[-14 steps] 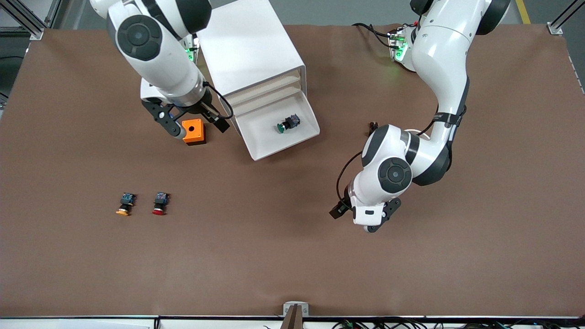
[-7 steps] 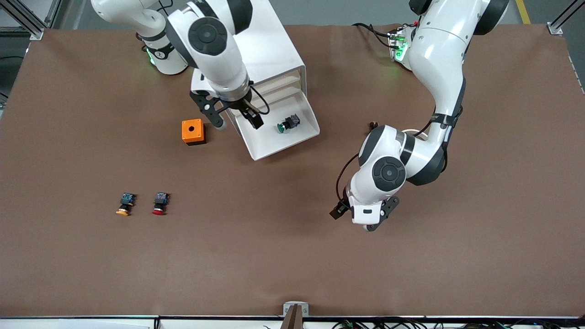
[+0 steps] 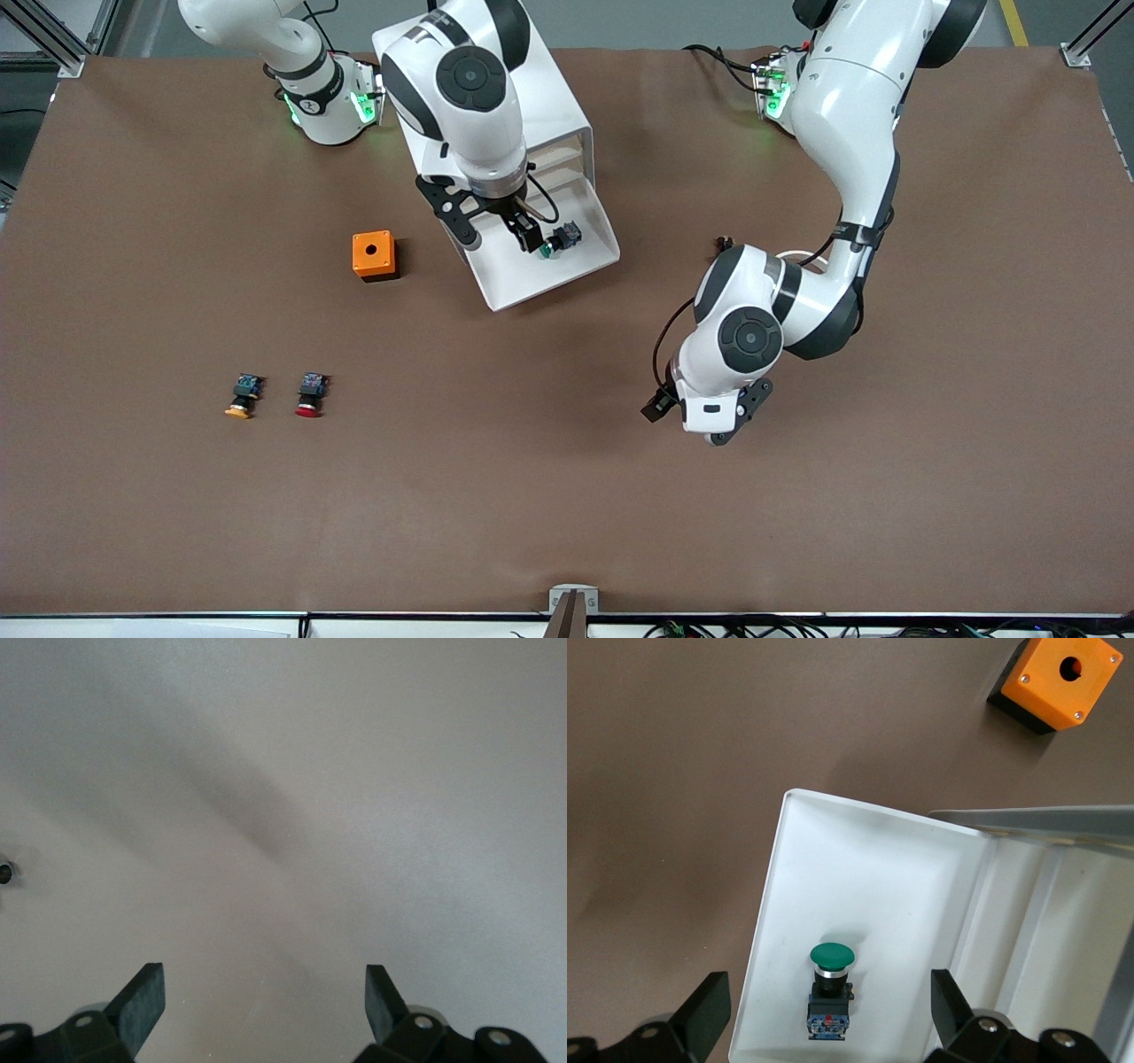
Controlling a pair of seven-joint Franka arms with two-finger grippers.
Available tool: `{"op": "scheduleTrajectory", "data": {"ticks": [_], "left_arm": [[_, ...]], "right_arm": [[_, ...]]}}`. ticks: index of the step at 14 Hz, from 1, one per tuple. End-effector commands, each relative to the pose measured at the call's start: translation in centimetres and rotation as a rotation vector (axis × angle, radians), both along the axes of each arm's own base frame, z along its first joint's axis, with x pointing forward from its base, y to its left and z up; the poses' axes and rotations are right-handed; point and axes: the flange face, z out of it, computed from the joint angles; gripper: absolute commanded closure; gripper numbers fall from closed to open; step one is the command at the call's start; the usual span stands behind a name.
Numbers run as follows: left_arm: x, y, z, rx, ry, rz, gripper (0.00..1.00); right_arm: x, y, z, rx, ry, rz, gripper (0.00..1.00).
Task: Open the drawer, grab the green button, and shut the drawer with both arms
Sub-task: 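Lower the right gripper into the open drawer above the green button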
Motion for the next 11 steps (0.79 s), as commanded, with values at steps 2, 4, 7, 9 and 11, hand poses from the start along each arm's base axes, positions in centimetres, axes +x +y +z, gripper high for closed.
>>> {"op": "scheduleTrajectory", "data": {"ticks": [2,4,7,9,11], "left_arm": [[-0.2,0.3,0.1,0.024,-0.013,0.007,0.01],[-0.2,0.4,0.1,0.025,-0.013,0.008,0.01],[-0.1,0.6,0.1,0.025,-0.013,0.011,0.01],[-0.1,0.7,0.0,0.025,-0.011,0.013,0.01],[0.0,0.7,0.0,0.026,-0.012,0.013,0.01]], "right_arm": [[-0.3,1.3,-1.2,-0.02,-0.048,-0.019,0.0],[-0.6,1.8,-1.8,-0.028,-0.049,-0.008,0.0],[-0.7,2.4,-2.7,-0.04,-0.072,-0.022,0.0],[-0.8,2.8,-3.1,-0.038,-0.084,-0.026,0.0],[-0.8,3.1,-3.8,-0.039,-0.083,-0.024,0.0]]}}
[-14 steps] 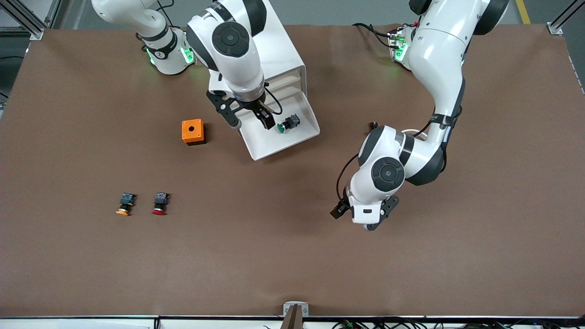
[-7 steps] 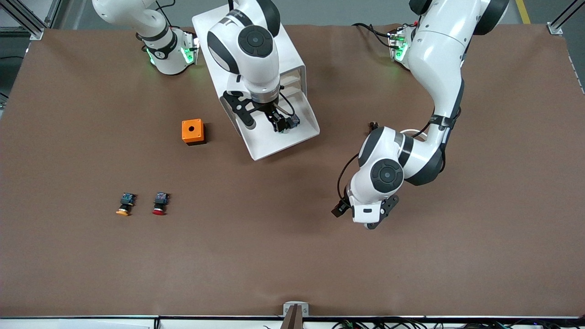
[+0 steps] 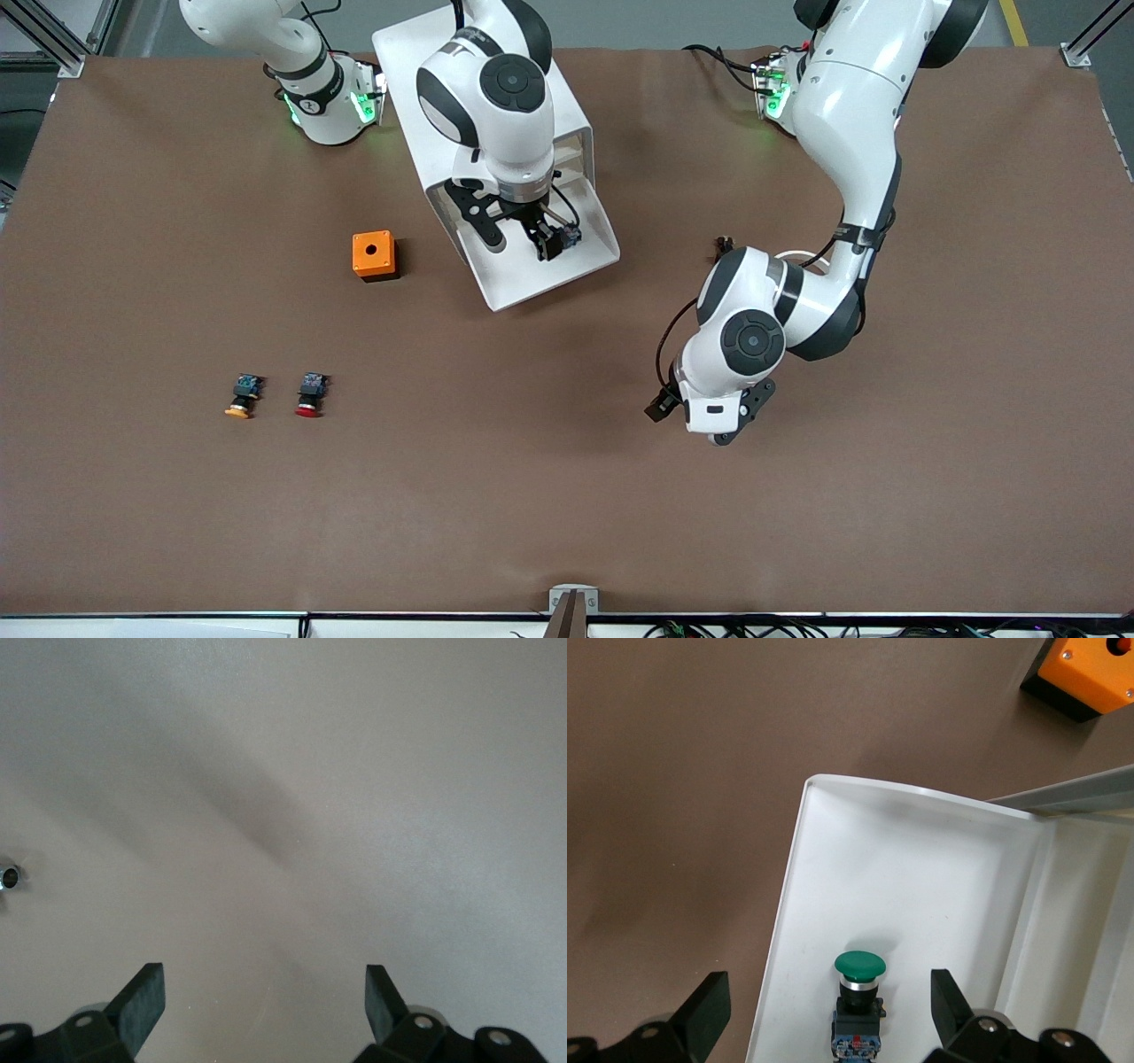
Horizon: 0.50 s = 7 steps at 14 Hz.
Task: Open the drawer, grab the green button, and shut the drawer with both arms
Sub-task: 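Lower the right gripper into the open drawer above the green button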
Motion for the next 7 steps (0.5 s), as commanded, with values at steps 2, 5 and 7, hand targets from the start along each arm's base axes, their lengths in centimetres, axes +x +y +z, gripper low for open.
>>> {"op": "scheduleTrajectory", "data": {"ticks": [2,5,7], "left_arm": [[-0.2,0.1,0.4,0.02,-0.018,0.005,0.01],[-0.1,0.3,0.4,0.019,-0.018,0.004,0.01],[-0.1,0.2,0.4,0.02,-0.018,0.004,0.01]], "right_arm": [[-0.2,0.8,-1.3,-0.017,-0.016,-0.005,0.0],[-0.6,1.2,-2.1,-0.025,-0.009,0.005,0.0],[-0.8,1.5,-2.5,-0.031,-0.009,-0.01,0.0]]}}
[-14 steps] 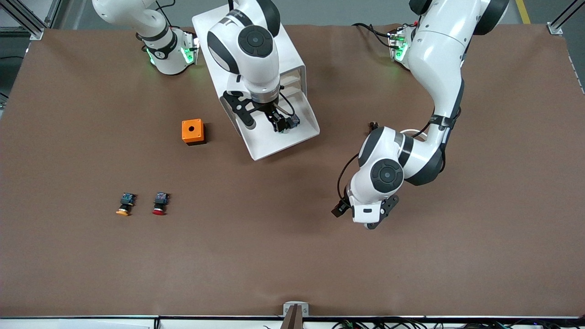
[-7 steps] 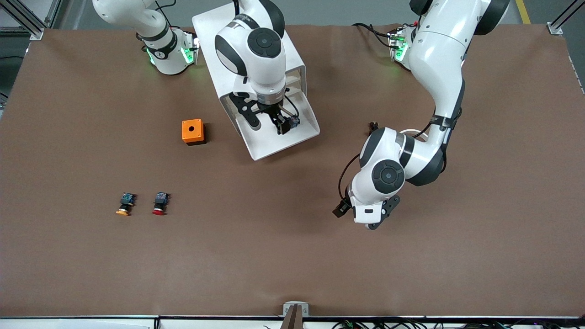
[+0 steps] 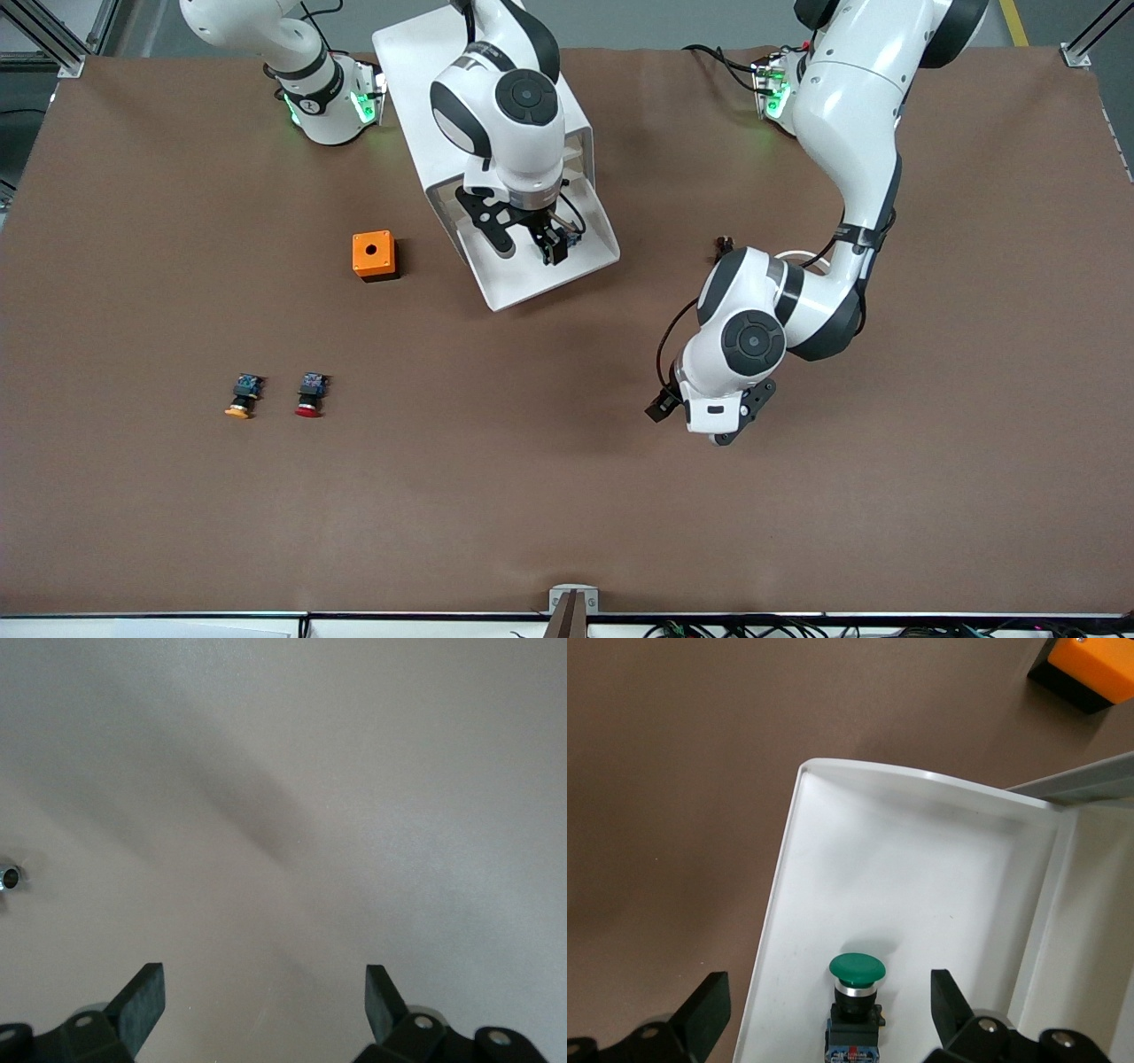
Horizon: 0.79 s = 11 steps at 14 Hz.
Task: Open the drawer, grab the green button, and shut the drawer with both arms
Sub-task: 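Lower the right gripper into the open drawer above the green button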
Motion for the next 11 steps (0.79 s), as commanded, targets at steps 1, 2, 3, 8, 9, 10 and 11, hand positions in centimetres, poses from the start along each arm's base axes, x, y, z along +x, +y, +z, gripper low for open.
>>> {"op": "scheduleTrajectory", "data": {"ticks": [1,2,3,8,9,10,11], "left_arm": [[-0.1,0.1,0.4,0.019,-0.018,0.002,0.01],[-0.2,0.1,0.4,0.018,-0.018,0.001,0.01],[-0.1,0.1,0.4,0.018,-0.019,0.001,0.01],[0.0,0.2,0.3,0.019,-0.02,0.003,0.01],[0.0,0.2,0.3,0.019,-0.02,0.003,0.01],[-0.1,0.2,0.2,0.019,-0.018,0.002,0.01],[-0.1,0.2,0.2,0.019,-0.018,0.002,0.01]], "right_arm": [[-0.4,0.8,-0.8,-0.016,-0.023,-0.018,0.0],[-0.7,1.0,-1.1,-0.019,-0.021,-0.013,0.0],[-0.7,1.1,-1.2,-0.021,-0.022,-0.021,0.0],[-1.1,1.3,-1.8,-0.034,-0.019,-0.015,0.0],[-1.1,1.3,-1.8,-0.035,-0.018,-0.015,0.0],[-1.1,1.2,-1.9,-0.038,-0.016,-0.015,0.0],[-1.3,1.3,-1.9,-0.041,-0.016,-0.012,0.0]]}}
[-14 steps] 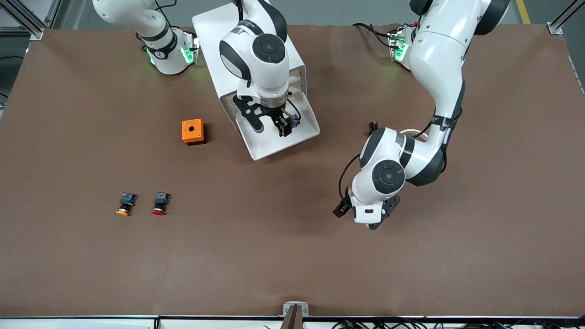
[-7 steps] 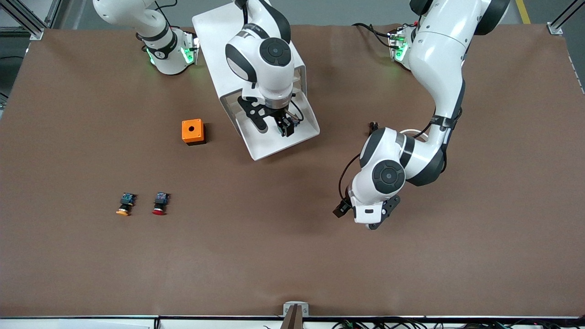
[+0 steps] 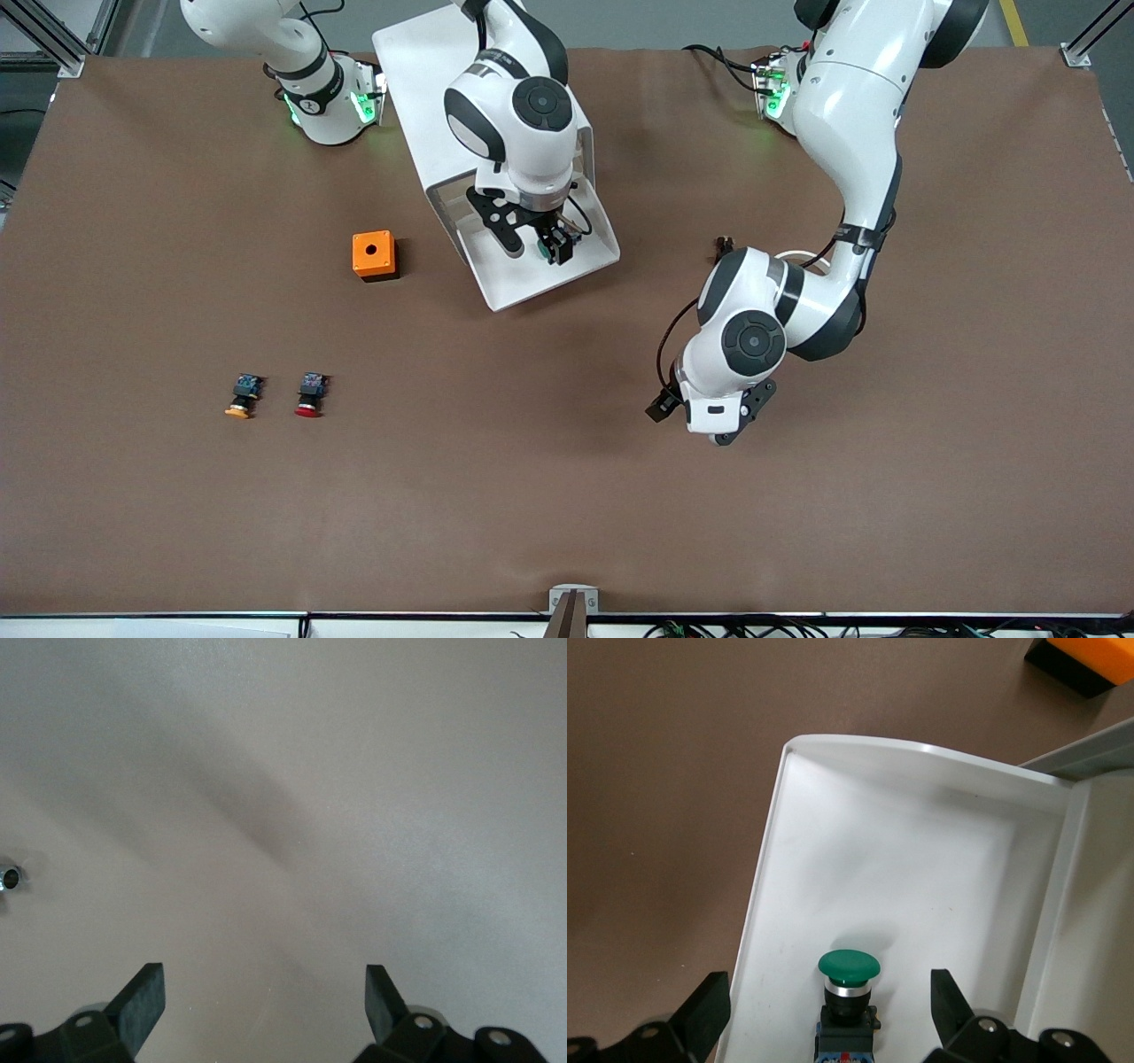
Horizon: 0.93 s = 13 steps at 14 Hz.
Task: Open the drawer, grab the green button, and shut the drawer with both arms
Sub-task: 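Lower the right gripper into the open drawer above the green button, then grasp the green push button with the right gripper and lift it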
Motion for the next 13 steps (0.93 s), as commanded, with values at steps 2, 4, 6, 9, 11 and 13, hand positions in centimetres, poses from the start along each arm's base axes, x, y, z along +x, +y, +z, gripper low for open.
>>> {"op": "scheduleTrajectory", "data": {"ticks": [2,4,6,9,11,13], "left_arm": [[-0.02,0.28,0.28,0.021,-0.021,0.002,0.01],[0.06,0.44,0.27,0.031,-0.027,-0.003,0.01],[0.08,0.44,0.28,0.03,-0.028,-0.003,0.01],[0.17,0.64,0.27,0.031,-0.027,0.0,0.01],[0.17,0.65,0.27,0.031,-0.027,0.0,0.01],[0.15,0.53,0.34,0.03,-0.029,-0.003,0.01]], "right_arm": [[-0.35,0.37,-0.02,-0.017,-0.02,-0.005,0.0],[-0.31,0.26,-0.01,-0.018,-0.019,-0.011,0.0],[-0.4,0.46,0.0,-0.014,-0.022,-0.01,0.0],[-0.33,0.24,-0.03,-0.021,-0.018,-0.013,0.0],[-0.21,0.23,0.06,-0.017,-0.021,-0.014,0.0],[-0.29,0.3,0.07,-0.017,-0.021,-0.013,0.0]]}}
